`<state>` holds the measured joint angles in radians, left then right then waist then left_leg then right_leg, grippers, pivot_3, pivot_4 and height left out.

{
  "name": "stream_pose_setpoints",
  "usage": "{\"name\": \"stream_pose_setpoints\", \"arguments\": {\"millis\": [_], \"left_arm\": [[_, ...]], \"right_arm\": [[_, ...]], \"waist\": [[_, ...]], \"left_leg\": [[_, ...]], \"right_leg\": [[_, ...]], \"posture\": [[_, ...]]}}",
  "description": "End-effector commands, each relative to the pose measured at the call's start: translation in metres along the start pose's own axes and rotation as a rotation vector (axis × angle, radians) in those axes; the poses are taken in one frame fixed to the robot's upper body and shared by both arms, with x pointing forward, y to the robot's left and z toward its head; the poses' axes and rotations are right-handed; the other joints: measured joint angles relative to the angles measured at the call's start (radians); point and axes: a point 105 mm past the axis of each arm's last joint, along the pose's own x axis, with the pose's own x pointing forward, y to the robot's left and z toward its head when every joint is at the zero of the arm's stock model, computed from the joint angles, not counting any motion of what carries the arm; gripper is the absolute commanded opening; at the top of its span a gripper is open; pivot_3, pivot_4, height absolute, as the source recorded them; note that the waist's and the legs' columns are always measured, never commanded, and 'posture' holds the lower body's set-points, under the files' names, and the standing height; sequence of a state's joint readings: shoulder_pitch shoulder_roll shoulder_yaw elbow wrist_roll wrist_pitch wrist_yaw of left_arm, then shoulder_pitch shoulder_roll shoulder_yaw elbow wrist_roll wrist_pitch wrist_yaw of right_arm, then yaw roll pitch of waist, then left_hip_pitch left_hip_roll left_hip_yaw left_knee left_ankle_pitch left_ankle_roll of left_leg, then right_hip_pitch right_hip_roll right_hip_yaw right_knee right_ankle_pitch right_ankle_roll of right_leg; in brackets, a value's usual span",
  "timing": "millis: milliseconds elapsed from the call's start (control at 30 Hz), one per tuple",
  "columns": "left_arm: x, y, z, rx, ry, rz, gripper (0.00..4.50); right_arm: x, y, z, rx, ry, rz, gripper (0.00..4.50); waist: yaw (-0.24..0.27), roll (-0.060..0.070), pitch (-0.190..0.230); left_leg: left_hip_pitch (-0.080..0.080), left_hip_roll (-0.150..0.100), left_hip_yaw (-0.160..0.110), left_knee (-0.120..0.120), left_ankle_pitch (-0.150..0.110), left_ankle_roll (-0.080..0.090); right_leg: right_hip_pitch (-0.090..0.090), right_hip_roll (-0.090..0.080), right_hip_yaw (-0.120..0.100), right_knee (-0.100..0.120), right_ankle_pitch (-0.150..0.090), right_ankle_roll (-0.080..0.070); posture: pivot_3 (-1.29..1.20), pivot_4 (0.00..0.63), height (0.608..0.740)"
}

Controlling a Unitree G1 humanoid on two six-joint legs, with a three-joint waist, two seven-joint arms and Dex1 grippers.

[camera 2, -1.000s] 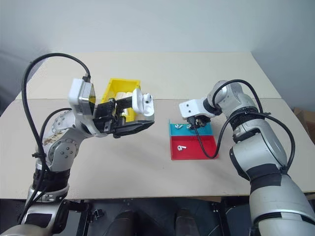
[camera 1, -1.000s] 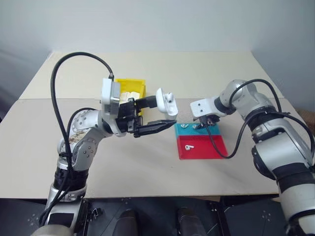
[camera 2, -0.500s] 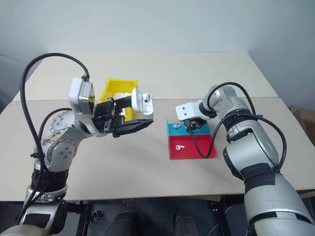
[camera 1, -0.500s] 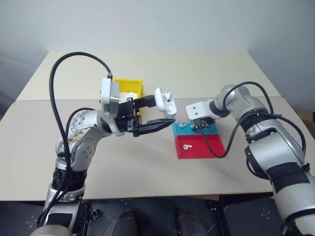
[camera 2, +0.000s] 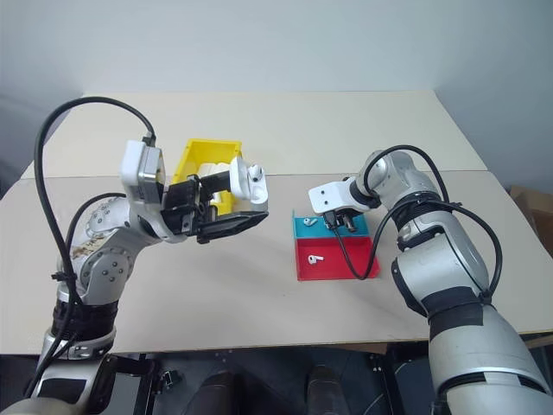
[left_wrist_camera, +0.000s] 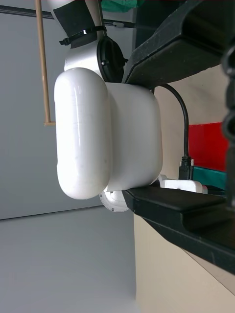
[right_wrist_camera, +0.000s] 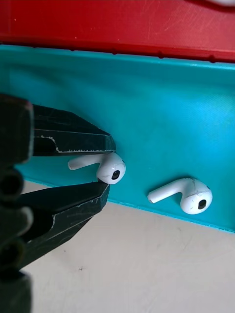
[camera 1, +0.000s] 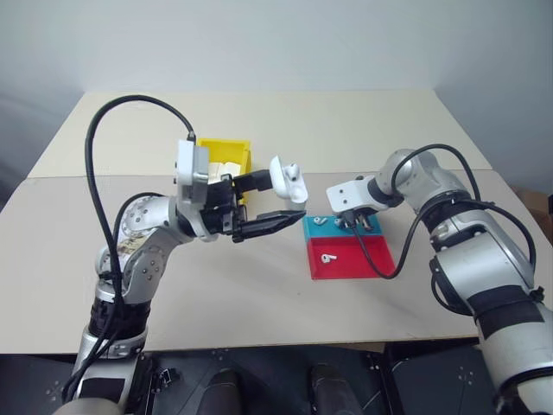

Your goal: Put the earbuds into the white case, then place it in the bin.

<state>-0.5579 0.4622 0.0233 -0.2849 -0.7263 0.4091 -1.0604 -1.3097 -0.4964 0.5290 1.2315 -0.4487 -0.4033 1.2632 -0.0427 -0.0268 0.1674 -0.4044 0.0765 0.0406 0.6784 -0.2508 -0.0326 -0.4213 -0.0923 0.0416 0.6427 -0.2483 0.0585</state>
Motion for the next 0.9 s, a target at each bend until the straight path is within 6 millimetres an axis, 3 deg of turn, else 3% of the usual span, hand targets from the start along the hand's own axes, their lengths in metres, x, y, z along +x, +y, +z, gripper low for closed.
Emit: {"name": "stream_pose_setpoints", "arguments": {"millis": [33,200,333,400,467,633,900], "left_arm": [[0.000,-0.003,0.013,0.068,-0.025,-0.009,2.82],[0.001,-0.002,0.013,0.059,-0.024,-0.020,2.82],[0.002,0.000,0.015,0.053,-0.036,-0.037,2.82],[0.004,0.000,0.016,0.046,-0.045,-0.051,2.82],[0.006,0.000,0.016,0.041,-0.055,-0.069,2.82],[0.010,0.000,0.016,0.028,-0.068,-0.097,2.82],[0.020,-0.001,0.017,0.010,-0.088,-0.131,2.82]], "right_arm": [[-0.002,0.000,0.000,0.013,-0.020,-0.004,0.62],[-0.013,-0.008,0.001,0.092,-0.091,-0.063,0.62],[-0.047,-0.020,0.006,0.198,-0.245,-0.157,0.62],[-0.074,-0.022,0.014,0.281,-0.420,-0.198,0.62],[-0.104,-0.015,0.022,0.353,-0.595,-0.242,0.62],[-0.158,0.017,0.042,0.512,-0.904,-0.325,0.62],[-0.199,0.053,0.083,0.660,-1.260,-0.385,0.62]], "waist": [[0.000,0.000,0.000],[0.000,0.000,0.000],[0.004,0.001,0.001],[0.007,0.001,0.001],[0.013,0.001,0.001],[0.032,0.001,0.001],[0.030,0.001,0.001]], "left_leg": [[0.000,0.000,0.000,0.000,0.000,0.000],[0.000,0.000,0.000,0.000,0.000,0.000],[-0.001,0.000,0.000,0.000,0.000,0.000],[-0.001,0.000,0.000,0.000,0.000,0.000],[-0.002,0.000,-0.001,0.000,0.000,0.000],[-0.002,0.000,-0.001,0.000,0.000,0.001],[0.000,0.000,-0.001,0.000,0.000,0.001]], "right_leg": [[0.000,0.000,0.000,0.000,0.000,0.000],[0.000,0.000,0.000,0.000,0.000,0.000],[0.000,0.000,0.000,0.000,0.000,0.000],[0.000,0.000,0.000,0.000,0.000,0.000],[0.000,0.000,-0.001,0.002,0.000,0.000],[0.000,0.000,-0.002,0.002,0.000,0.000],[0.001,0.000,0.000,-0.001,0.000,0.000]], "posture": [[0.00,0.150,0.740],[0.00,0.150,0.740],[0.00,0.150,0.740],[0.00,0.150,0.740],[0.00,0.150,0.740],[0.00,0.150,0.740],[0.00,0.150,0.740]]}}
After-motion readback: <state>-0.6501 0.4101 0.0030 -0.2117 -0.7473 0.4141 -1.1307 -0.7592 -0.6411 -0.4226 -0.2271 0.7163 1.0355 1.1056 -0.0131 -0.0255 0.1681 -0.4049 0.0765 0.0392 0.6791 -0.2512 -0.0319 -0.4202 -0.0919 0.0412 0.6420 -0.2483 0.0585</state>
